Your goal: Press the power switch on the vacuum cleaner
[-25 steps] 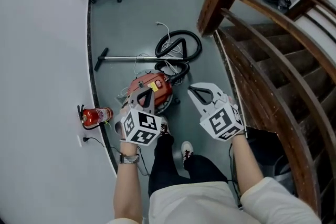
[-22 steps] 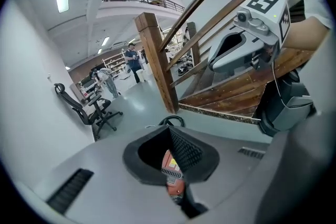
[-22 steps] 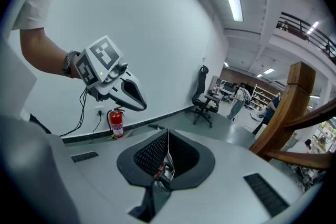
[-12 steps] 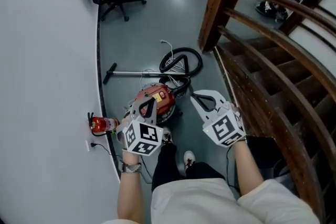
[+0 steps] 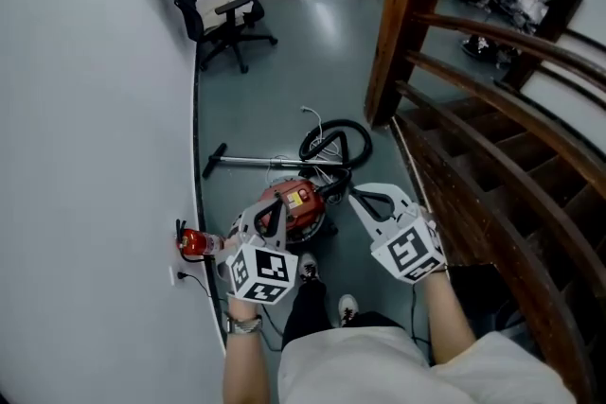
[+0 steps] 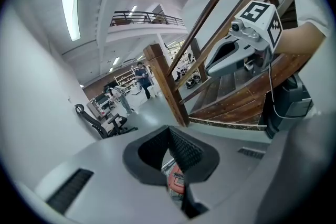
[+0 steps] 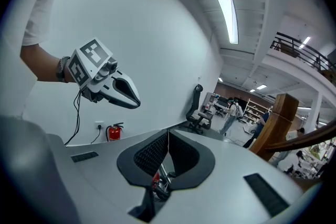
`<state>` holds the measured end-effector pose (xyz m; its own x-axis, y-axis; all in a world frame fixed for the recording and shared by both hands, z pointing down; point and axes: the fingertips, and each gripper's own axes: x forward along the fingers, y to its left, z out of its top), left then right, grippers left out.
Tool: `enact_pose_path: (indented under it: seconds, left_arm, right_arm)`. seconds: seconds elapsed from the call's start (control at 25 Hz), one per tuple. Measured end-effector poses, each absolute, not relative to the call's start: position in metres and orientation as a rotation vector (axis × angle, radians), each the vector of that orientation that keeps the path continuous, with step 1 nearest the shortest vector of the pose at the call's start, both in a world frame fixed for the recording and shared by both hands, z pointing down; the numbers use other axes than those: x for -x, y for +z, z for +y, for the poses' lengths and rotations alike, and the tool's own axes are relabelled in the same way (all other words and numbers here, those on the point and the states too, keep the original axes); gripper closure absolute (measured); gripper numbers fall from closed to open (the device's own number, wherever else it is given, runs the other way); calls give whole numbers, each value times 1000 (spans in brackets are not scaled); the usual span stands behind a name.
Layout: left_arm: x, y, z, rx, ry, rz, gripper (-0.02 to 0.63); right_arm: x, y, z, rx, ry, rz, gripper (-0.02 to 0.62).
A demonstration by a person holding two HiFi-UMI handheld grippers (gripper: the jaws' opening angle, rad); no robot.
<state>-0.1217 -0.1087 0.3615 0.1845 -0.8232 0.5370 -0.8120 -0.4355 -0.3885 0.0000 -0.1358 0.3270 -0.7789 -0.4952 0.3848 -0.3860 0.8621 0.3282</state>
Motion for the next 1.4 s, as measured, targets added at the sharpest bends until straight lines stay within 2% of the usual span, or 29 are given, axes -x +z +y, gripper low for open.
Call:
enact_pose_path:
  seconds: [0.52, 1.4]
  left_arm:
    - [116, 295, -55, 2309, -1031, 1707, 606]
    - [68, 197, -23, 2194, -839, 1687, 604]
  right_arm:
    - [-8, 262, -93, -576, -495, -2566, 566]
    - [-43, 182, -55, -527, -648, -2608, 567]
